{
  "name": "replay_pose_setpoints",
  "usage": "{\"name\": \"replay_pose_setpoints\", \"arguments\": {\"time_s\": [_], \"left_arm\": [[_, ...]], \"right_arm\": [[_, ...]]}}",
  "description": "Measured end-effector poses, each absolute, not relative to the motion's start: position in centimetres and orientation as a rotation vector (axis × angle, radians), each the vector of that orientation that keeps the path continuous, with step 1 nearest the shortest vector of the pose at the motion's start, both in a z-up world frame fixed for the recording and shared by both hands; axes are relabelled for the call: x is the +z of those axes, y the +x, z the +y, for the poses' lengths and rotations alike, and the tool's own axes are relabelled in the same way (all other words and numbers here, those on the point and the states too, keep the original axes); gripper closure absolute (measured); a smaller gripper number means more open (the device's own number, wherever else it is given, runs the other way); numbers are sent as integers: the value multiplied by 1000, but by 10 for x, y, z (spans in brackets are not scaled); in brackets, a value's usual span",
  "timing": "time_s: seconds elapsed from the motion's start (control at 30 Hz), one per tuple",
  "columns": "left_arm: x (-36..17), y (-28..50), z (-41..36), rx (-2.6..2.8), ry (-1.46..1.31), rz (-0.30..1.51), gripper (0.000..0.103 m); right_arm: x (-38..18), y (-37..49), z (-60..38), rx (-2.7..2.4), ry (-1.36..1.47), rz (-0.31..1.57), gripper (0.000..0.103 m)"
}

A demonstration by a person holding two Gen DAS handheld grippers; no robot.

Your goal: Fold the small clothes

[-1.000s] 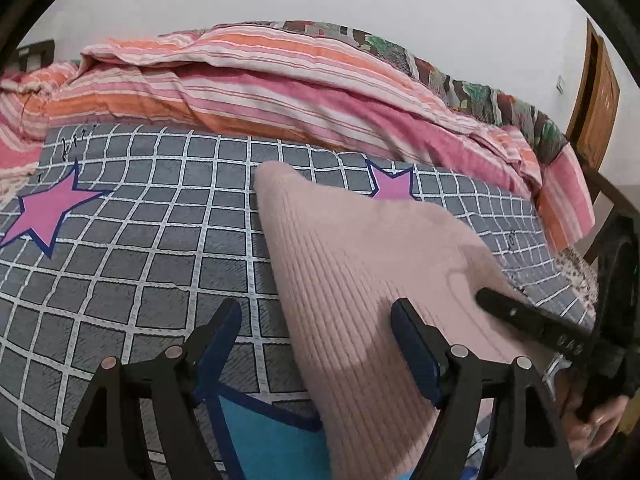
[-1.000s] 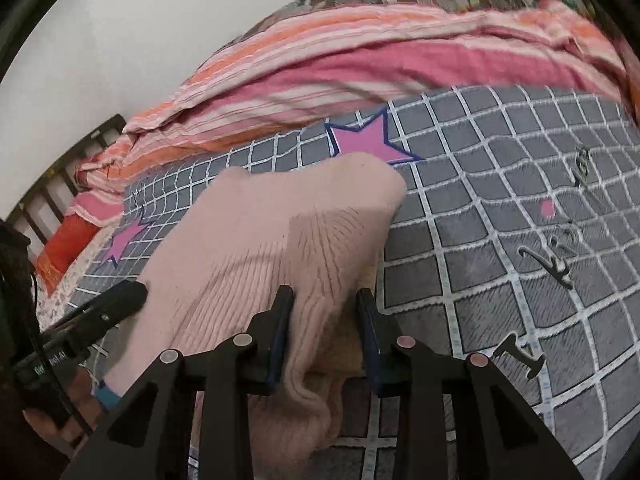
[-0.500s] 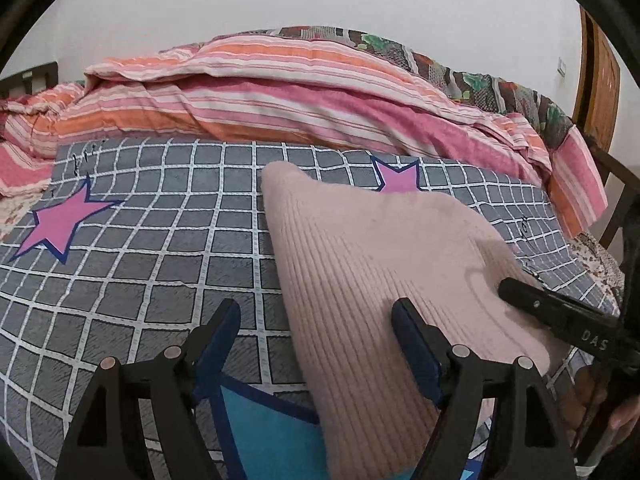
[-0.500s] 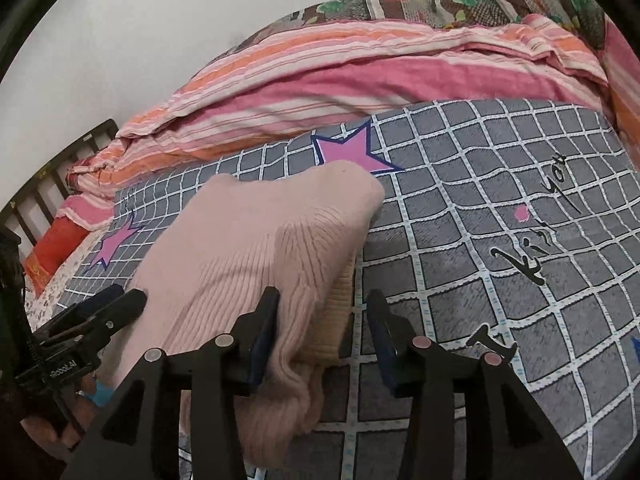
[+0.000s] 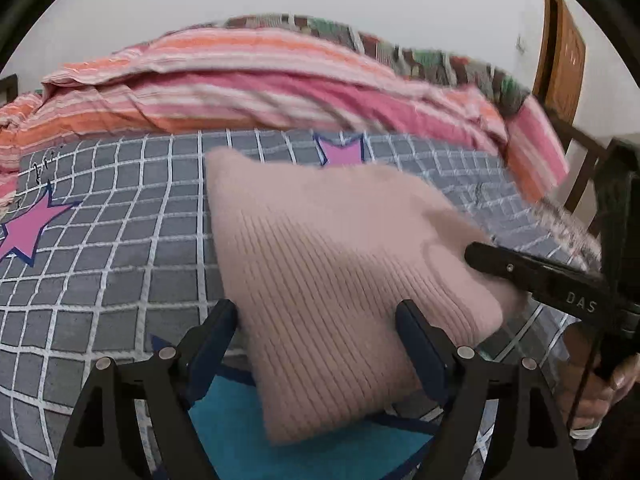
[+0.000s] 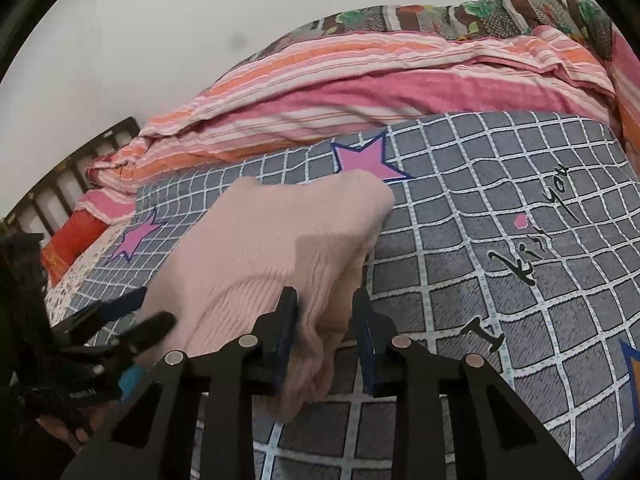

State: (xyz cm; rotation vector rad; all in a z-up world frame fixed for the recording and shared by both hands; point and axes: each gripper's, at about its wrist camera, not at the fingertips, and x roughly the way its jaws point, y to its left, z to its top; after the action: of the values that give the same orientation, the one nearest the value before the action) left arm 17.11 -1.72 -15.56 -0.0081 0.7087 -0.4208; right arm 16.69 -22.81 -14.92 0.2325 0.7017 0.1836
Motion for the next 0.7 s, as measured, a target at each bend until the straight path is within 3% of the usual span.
{"name": "replay_pose_setpoints", "arguments": {"time_s": [0.27,0.5,0.7], "left_arm": [[-156,165,-8,-474,-68,724,22],[-148,167,-21,-505,-112,687,4],[-163,162,-51,-393,100,699,1]], "right_arm": [[-162,172,-226,125,145,764,81],[-141,158,-240,216,228,687,80],[-140,161,-243,213,244,684,79]]}}
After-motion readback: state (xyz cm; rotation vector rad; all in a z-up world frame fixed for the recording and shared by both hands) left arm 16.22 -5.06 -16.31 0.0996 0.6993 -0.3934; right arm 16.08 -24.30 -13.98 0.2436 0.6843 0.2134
